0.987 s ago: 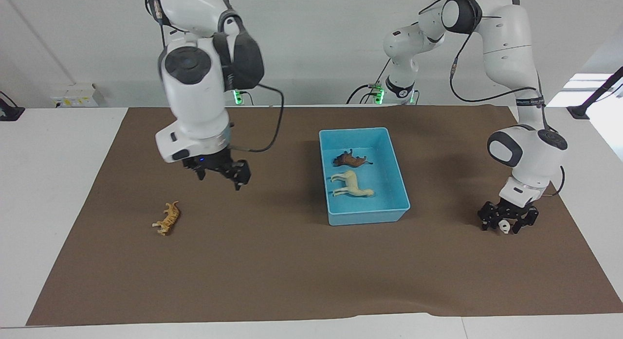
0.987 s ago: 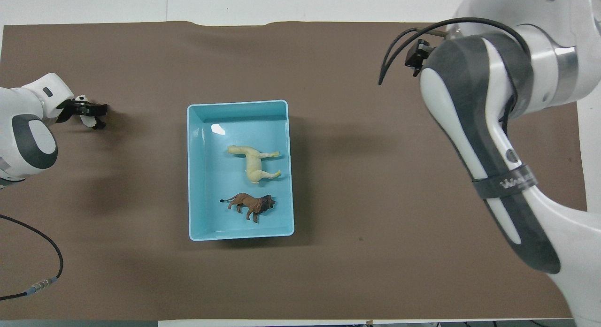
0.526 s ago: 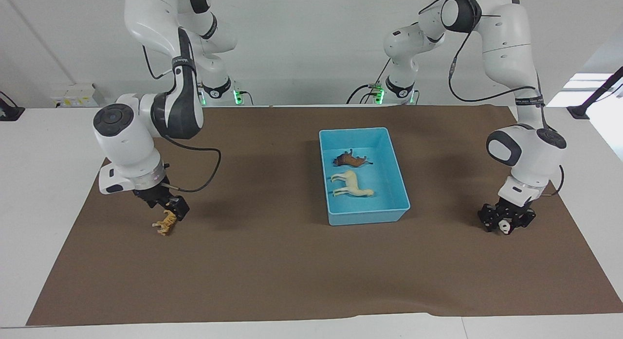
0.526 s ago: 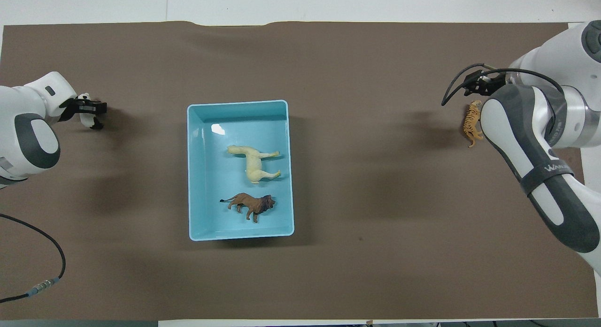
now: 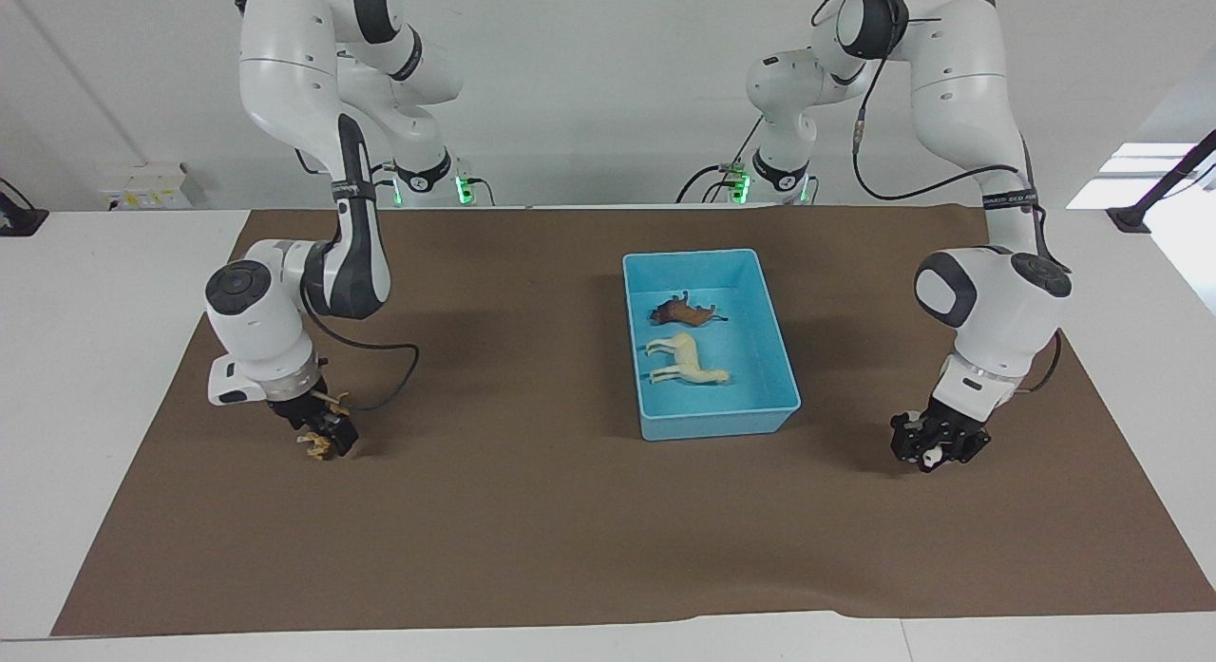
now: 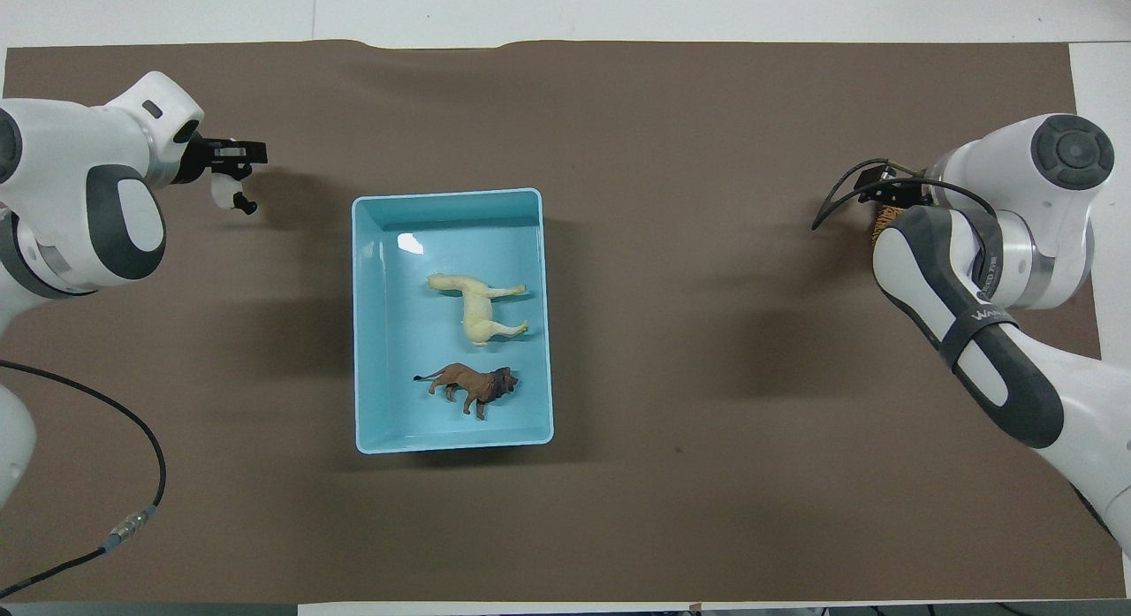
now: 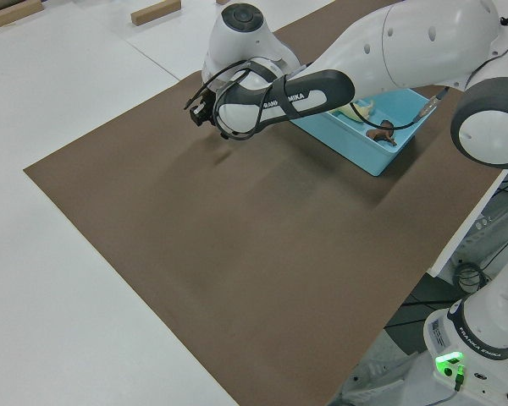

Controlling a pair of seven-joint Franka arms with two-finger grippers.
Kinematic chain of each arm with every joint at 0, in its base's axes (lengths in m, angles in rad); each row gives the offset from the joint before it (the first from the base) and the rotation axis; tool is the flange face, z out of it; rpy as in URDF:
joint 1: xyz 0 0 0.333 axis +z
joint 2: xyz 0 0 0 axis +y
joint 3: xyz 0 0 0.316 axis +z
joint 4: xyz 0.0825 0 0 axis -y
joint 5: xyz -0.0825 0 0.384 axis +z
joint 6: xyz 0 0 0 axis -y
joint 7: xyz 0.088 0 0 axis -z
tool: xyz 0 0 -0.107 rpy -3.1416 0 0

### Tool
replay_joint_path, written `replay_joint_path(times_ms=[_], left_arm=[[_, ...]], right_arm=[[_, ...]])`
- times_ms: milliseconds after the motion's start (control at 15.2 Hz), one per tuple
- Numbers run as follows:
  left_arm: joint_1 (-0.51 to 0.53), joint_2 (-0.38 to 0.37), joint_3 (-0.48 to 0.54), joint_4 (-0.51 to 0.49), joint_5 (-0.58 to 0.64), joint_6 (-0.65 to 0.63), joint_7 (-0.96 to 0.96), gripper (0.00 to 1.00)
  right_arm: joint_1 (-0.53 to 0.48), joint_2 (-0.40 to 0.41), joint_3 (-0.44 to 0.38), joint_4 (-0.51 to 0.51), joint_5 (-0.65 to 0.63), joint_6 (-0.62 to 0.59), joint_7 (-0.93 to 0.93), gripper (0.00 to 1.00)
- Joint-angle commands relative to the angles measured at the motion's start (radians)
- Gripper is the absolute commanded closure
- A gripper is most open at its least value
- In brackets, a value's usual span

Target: Put all toys into storage box

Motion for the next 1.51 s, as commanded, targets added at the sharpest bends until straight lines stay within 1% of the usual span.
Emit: replay_joint_path(times_ms=[0, 66, 132, 197, 329, 461, 526, 592, 658, 724, 789, 987, 1118, 1184, 1316, 1382, 1447], left_arm=[[-0.093, -0.106, 0.017, 0.035, -0.017, -0.173, -0.235, 1.00], [-0.125, -0.136, 0.019, 0.037, -0.015, -0.214, -0.304, 1.00], [-0.160, -0.170, 0.019, 0.028, -0.012, -0.254, -0.367, 1.00], [-0.194, -0.198, 0.019, 0.017, -0.012, -0.285, -0.424, 1.00], [-0.273, -0.251, 0.019, -0.059, -0.003, -0.298, -0.530, 1.00], [-0.352, -0.305, 0.022, -0.180, 0.029, -0.262, -0.582, 1.00], [-0.363, -0.324, 0.020, -0.231, 0.055, -0.236, -0.597, 1.00], [-0.367, -0.346, 0.019, -0.280, 0.063, -0.222, -0.593, 0.92], [-0.366, -0.351, 0.019, -0.288, 0.063, -0.227, -0.587, 0.33], [-0.361, -0.351, 0.020, -0.284, 0.063, -0.235, -0.588, 0.00], [-0.358, -0.363, 0.022, -0.278, 0.063, -0.244, -0.588, 0.00], [-0.341, -0.400, 0.027, -0.243, 0.063, -0.306, -0.585, 0.00], [-0.321, -0.406, 0.028, -0.172, 0.080, -0.403, -0.582, 0.00], [-0.308, -0.407, 0.028, -0.122, 0.084, -0.460, -0.581, 0.00], [-0.280, -0.417, 0.030, -0.048, 0.086, -0.555, -0.581, 0.00], [-0.263, -0.434, 0.031, -0.029, 0.088, -0.586, -0.581, 0.00], [-0.228, -0.457, 0.031, -0.020, 0.088, -0.613, -0.579, 0.00]], right_arm=[[-0.007, -0.012, 0.006, -0.030, 0.008, 0.045, 0.002, 0.00], [-0.007, -0.012, 0.008, -0.048, 0.008, 0.072, 0.005, 0.04], [-0.009, -0.014, 0.008, -0.073, 0.008, 0.106, 0.005, 0.36], [-0.009, -0.017, 0.008, -0.097, 0.009, 0.138, 0.012, 0.65], [-0.009, -0.023, 0.009, -0.145, 0.020, 0.202, 0.021, 1.00], [-0.006, -0.024, 0.011, -0.145, 0.023, 0.197, 0.018, 1.00], [-0.006, -0.024, 0.011, -0.140, 0.021, 0.189, 0.010, 1.00], [-0.006, -0.024, 0.012, -0.133, 0.021, 0.178, 0.005, 1.00], [-0.004, -0.026, 0.014, -0.119, 0.020, 0.161, 0.004, 1.00], [-0.004, -0.029, 0.015, -0.099, 0.020, 0.122, 0.004, 1.00], [0.002, -0.034, 0.015, -0.068, 0.020, 0.071, 0.004, 1.00], [0.026, -0.049, 0.017, 0.065, 0.020, -0.136, 0.004, 1.00], [0.057, -0.055, 0.015, 0.178, 0.021, -0.283, 0.005, 1.00], [0.077, -0.054, 0.017, 0.243, 0.026, -0.361, 0.013, 1.00], [0.149, -0.043, 0.017, 0.378, 0.049, -0.495, 0.060, 1.00], [0.202, -0.022, 0.017, 0.440, 0.052, -0.542, 0.129, 1.00], [0.264, 0.004, 0.017, 0.496, 0.047, -0.558, 0.204, 1.00]])
